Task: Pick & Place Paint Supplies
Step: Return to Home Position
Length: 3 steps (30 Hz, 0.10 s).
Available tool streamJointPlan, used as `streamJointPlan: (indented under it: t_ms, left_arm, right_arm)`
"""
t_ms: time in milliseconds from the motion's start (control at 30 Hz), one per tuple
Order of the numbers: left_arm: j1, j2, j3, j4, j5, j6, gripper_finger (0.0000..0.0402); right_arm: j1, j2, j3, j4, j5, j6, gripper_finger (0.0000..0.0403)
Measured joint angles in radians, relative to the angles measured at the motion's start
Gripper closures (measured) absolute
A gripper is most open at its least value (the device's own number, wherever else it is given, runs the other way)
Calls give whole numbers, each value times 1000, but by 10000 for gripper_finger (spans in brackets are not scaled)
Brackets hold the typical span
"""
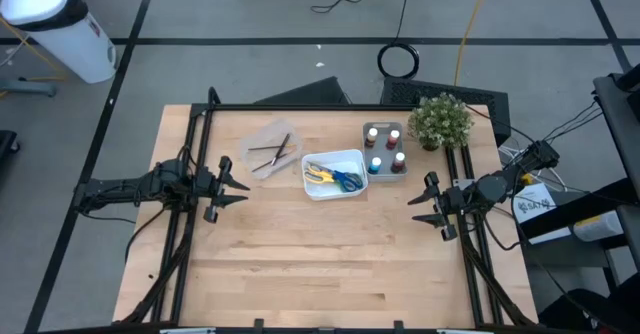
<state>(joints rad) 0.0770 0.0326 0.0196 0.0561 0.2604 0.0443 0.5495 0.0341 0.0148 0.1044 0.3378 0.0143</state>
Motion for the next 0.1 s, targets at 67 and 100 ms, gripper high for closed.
streamJointPlan:
  t_ms: [67,100]
  left_arm:
    - [0,0,0,0,0,0,282]
    - [0,0,0,0,0,0,282]
  right_arm:
    - [0,0,0,0,0,0,232]
    - [0,0,0,0,0,0,231]
